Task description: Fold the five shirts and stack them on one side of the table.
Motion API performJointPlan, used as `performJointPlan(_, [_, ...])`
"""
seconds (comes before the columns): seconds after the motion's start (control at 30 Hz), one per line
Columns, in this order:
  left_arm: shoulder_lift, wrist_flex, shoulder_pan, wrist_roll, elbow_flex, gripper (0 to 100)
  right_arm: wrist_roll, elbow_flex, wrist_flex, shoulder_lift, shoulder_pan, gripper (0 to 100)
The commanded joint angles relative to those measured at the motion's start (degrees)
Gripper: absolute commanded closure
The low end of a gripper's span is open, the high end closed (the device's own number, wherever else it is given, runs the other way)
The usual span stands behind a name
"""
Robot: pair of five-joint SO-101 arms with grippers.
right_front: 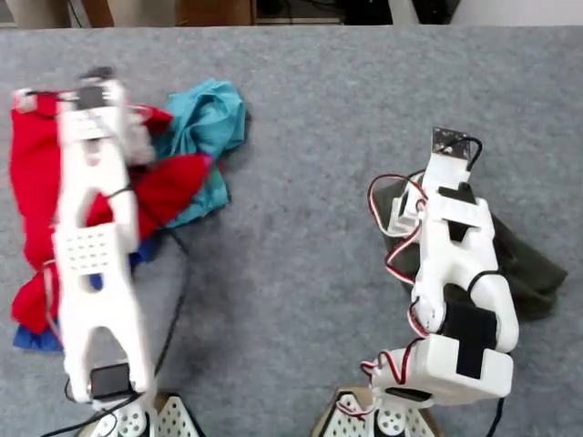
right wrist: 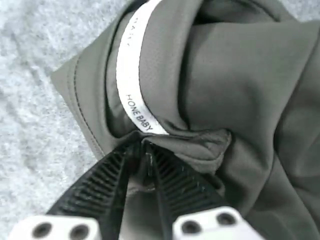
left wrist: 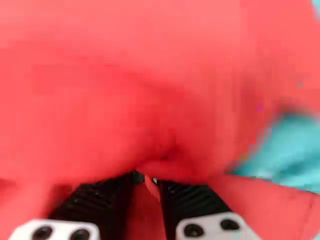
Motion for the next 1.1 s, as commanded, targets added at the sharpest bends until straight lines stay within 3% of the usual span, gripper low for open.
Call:
performJointPlan(0.0, [-0.9, 3.2, -10.9, -2.0, -12.6, 98, 0.5, -0.8, -0.4, 0.5, -1.5, 99.6])
performJointPlan(0.17, [-1.0, 3.1, -21.4, -2.1, -28.1, 98, 0.5, -0.8, -0.4, 0.5, -1.5, 99.6])
performJointPlan(0.4, [-4.7, 3.3, -23.3, -2.3, -24.7, 96, 0.5, -0.8, -0.4, 0.5, -1.5, 99.6])
performJointPlan(0.57, [-10.3, 3.3, -17.1, -1.8, -20.8, 73, 0.5, -0.8, -0.4, 0.5, -1.5, 99.6])
performJointPlan(0.73, [-18.8, 3.3, -5.7, -1.8, -12.7, 74, 0.5, -0.8, -0.4, 0.5, -1.5, 99.6])
performJointPlan(0.93, [-20.5, 2.6, 10.5, 1.1, 6.9, 74, 0.5, -0.8, -0.5, 0.5, -1.5, 99.6])
performJointPlan(1.07, [-15.5, -5.3, 17.0, 6.7, 19.3, 74, 0.5, -0.8, -0.5, 0.5, -1.5, 99.6])
